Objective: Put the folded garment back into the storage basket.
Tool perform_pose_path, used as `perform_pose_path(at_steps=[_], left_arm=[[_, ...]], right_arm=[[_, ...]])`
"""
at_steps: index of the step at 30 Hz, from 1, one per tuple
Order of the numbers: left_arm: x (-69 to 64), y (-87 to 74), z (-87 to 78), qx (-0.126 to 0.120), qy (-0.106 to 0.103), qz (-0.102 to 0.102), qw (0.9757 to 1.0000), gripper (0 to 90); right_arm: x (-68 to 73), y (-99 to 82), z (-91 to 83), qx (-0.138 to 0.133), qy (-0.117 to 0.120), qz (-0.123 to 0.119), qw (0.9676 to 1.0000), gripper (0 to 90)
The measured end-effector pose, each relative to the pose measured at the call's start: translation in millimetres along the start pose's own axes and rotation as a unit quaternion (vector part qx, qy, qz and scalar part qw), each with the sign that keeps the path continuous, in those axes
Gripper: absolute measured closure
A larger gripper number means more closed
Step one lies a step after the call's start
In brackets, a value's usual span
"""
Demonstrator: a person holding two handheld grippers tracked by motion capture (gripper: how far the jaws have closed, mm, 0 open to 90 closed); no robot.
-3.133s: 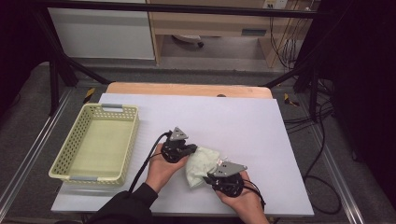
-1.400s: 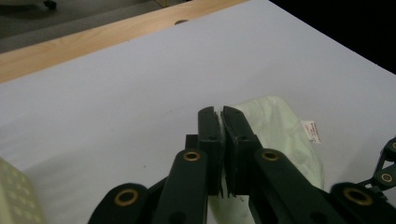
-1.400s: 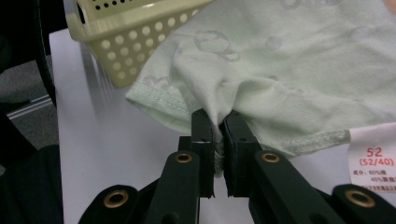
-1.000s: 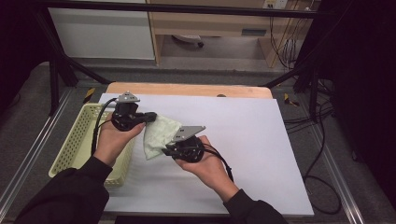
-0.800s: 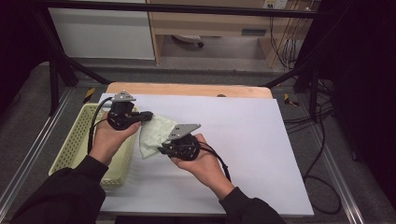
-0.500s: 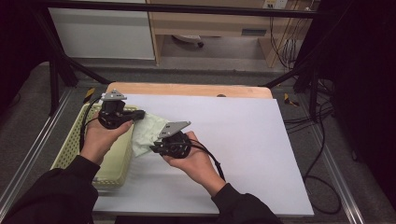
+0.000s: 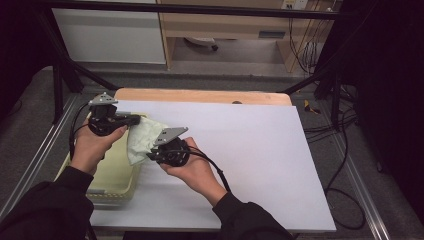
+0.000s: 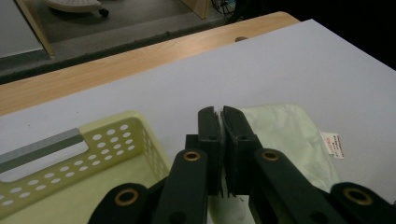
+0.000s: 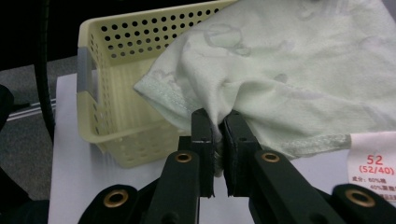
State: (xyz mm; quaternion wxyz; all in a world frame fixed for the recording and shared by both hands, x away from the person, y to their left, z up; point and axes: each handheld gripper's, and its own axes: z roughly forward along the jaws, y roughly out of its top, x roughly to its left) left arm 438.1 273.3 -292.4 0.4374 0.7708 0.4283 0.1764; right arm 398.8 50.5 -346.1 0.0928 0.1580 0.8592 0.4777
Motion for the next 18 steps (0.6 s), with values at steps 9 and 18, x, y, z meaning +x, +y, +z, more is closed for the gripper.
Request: perform_pose_path(at_steps=[9, 18], left_arm=[[8.1, -3.6, -5.9, 0.0, 0.008, -0.005, 1.0, 86.7], [16.8, -5.0, -11.7, -0.002, 0.017, -0.012, 0.9998, 86.7]], right_arm=[[3.9, 7.7, 11.0, 0.001, 0.009, -0.003, 1.0, 84.3], [5.8, 16.0, 20.3, 0.002, 0.013, -0.006, 0.9999, 84.2]])
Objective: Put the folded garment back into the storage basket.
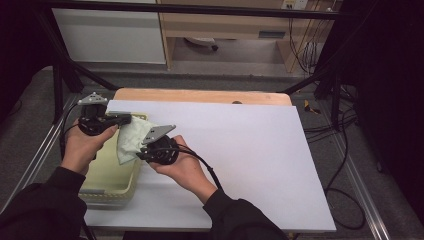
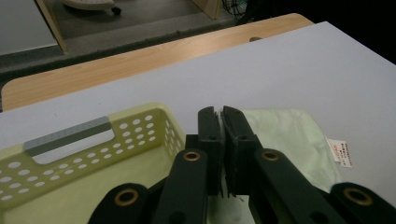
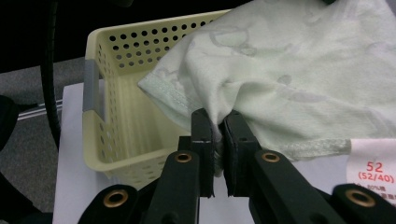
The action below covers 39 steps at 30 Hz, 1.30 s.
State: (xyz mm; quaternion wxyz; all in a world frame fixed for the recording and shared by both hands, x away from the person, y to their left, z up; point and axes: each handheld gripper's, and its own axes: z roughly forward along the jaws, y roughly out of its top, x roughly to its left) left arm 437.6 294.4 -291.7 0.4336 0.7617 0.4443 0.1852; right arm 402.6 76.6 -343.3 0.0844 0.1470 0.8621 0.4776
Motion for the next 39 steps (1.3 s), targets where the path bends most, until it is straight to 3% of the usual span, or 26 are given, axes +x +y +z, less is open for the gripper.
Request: perform_pose_path(at_steps=[18, 39], left_arm=[[18.9, -5.7, -13.5, -0.008, 0.024, -0.015, 0.9996, 86.7], [33.1, -14.4, -22.9, -0.002, 0.049, -0.017, 0.9987, 86.8]], right_arm=[[2.6, 10.0, 22.7, -0.006, 0.001, -0.005, 1.0, 84.2], [8.2, 19.8, 37.5, -0.012, 0.009, -0.01, 0.9998, 84.2]])
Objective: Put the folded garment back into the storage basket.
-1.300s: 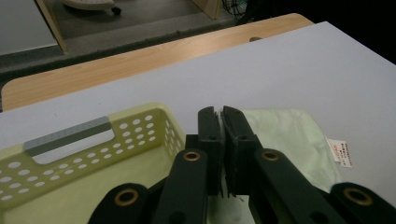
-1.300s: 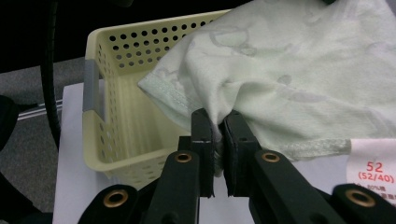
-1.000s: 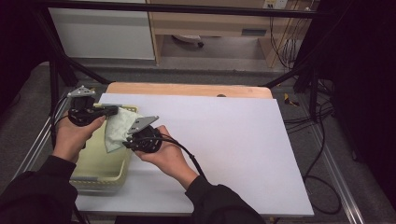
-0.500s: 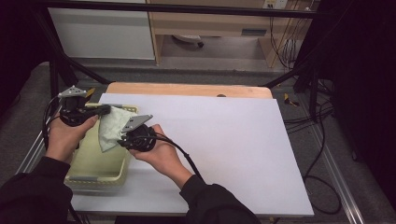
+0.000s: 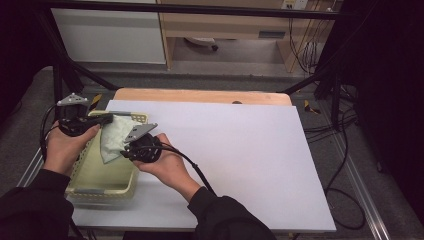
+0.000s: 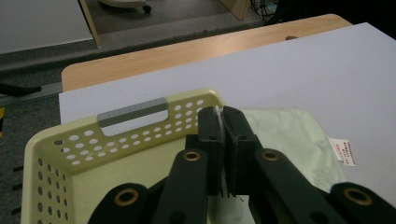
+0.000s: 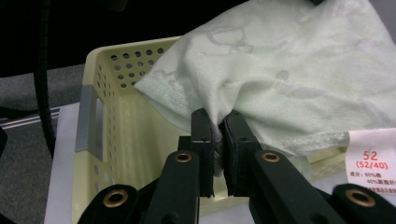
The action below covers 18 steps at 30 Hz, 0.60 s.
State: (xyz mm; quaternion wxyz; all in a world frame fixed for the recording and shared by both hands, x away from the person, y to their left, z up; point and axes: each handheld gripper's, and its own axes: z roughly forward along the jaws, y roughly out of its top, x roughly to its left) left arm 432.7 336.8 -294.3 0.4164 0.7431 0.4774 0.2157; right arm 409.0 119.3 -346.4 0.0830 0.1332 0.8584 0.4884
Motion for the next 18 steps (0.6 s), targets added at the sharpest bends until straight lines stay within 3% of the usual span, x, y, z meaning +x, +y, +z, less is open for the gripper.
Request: perform_pose_path(at_steps=[18], left_arm=[[14.6, -7.8, -7.9, -0.001, 0.012, -0.011, 0.9999, 86.7]], right_arm=[[3.3, 8.5, 14.7, 0.002, 0.01, 0.003, 0.9999, 84.1]])
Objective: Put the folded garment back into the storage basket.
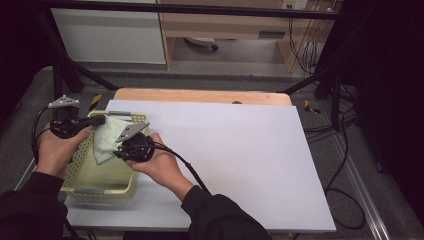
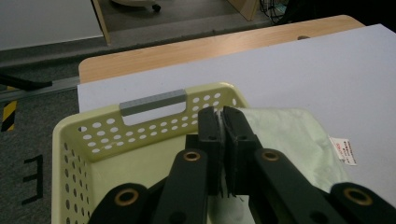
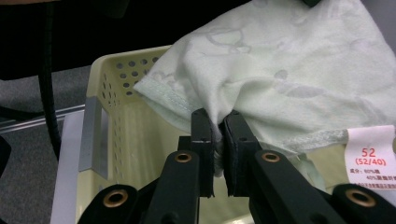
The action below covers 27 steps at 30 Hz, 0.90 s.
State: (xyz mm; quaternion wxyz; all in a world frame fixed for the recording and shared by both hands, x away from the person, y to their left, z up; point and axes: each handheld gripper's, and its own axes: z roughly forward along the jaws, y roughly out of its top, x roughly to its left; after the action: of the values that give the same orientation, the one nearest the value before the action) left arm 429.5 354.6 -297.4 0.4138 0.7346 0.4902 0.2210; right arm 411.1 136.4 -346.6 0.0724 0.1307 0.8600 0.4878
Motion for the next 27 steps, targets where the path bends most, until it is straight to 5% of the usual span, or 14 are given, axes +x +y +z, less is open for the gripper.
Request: perform_pose_path(at_steps=[27], left_arm=[[8.4, -12.5, 3.9, 0.011, 0.003, -0.005, 0.9999, 86.7]], right_arm=[[5.3, -3.7, 14.5, 0.013, 0.003, -0.005, 0.9999, 84.1]])
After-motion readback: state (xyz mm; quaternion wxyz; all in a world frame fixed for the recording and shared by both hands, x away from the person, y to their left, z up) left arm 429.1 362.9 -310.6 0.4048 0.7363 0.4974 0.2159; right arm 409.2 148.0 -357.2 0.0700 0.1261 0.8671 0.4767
